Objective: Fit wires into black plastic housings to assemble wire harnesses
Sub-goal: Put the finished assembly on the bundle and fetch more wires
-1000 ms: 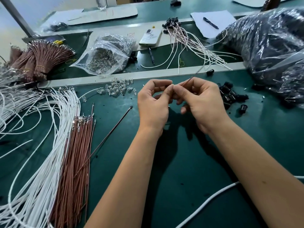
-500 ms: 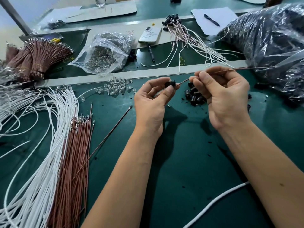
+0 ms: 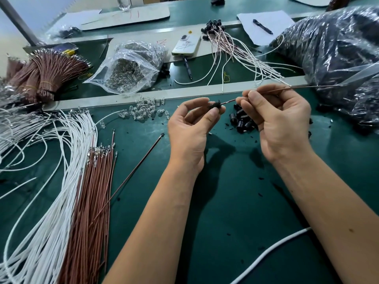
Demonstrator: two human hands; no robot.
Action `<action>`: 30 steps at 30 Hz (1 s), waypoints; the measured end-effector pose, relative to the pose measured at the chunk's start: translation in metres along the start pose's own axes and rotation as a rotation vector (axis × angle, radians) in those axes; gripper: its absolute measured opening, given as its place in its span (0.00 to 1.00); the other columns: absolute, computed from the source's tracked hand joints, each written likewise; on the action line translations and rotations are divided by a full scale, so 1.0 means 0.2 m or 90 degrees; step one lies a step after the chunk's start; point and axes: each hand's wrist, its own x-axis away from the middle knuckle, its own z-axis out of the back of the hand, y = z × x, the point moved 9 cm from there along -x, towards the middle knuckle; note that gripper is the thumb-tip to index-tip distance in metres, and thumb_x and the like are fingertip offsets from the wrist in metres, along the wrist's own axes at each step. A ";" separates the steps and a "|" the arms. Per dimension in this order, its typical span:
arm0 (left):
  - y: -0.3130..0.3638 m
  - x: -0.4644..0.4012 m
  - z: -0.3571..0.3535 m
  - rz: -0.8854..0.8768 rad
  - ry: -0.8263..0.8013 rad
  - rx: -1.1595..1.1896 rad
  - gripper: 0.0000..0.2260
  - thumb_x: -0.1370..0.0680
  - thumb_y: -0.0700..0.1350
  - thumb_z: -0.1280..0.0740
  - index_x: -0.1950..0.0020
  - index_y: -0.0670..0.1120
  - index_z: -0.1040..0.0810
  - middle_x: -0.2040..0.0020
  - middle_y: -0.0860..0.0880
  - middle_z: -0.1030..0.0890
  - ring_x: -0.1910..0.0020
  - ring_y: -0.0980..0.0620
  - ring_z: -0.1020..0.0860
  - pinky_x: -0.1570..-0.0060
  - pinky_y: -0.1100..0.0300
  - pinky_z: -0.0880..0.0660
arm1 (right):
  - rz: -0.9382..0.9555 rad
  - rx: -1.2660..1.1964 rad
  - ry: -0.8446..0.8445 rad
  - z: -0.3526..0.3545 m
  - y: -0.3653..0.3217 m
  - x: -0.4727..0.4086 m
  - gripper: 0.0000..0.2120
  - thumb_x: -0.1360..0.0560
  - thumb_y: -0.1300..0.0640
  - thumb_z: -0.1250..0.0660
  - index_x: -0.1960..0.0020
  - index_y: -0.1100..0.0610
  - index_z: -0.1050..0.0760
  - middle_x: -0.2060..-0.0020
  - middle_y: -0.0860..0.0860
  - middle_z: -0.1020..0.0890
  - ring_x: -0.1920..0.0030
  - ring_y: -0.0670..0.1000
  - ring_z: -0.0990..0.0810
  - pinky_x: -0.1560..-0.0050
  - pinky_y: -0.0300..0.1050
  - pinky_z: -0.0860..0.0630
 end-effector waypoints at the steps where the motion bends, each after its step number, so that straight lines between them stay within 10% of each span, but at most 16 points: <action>1: 0.00 0.00 0.00 0.001 -0.004 -0.002 0.09 0.25 0.27 0.30 0.49 0.38 0.21 0.55 0.41 0.15 0.55 0.45 0.15 0.51 0.59 0.20 | -0.003 0.001 -0.001 0.00 0.00 0.00 0.06 0.23 0.72 0.29 0.50 0.65 0.24 0.60 0.59 0.14 0.59 0.56 0.12 0.56 0.40 0.17; 21: 0.06 0.02 -0.02 -0.106 -0.010 -0.173 0.15 0.31 0.30 0.22 0.49 0.42 0.19 0.57 0.45 0.14 0.57 0.51 0.15 0.54 0.63 0.21 | -0.057 0.180 -0.084 -0.05 0.08 0.03 0.06 0.32 0.57 0.20 0.61 0.56 0.17 0.71 0.53 0.20 0.73 0.48 0.27 0.77 0.38 0.34; 26: 0.10 0.03 -0.07 -0.197 -0.054 -0.426 0.07 0.29 0.36 0.22 0.55 0.45 0.16 0.60 0.51 0.14 0.59 0.54 0.16 0.56 0.55 0.21 | -0.045 0.233 -0.140 -0.08 0.08 0.03 0.05 0.29 0.60 0.20 0.60 0.57 0.16 0.72 0.53 0.21 0.76 0.47 0.33 0.78 0.36 0.38; 30: 0.07 0.02 -0.03 -0.055 -0.004 -0.144 0.07 0.27 0.33 0.25 0.56 0.44 0.18 0.60 0.47 0.14 0.60 0.54 0.17 0.57 0.63 0.23 | 0.016 0.306 -0.168 -0.11 0.05 0.05 0.08 0.24 0.53 0.23 0.51 0.56 0.18 0.65 0.51 0.18 0.72 0.47 0.25 0.76 0.40 0.30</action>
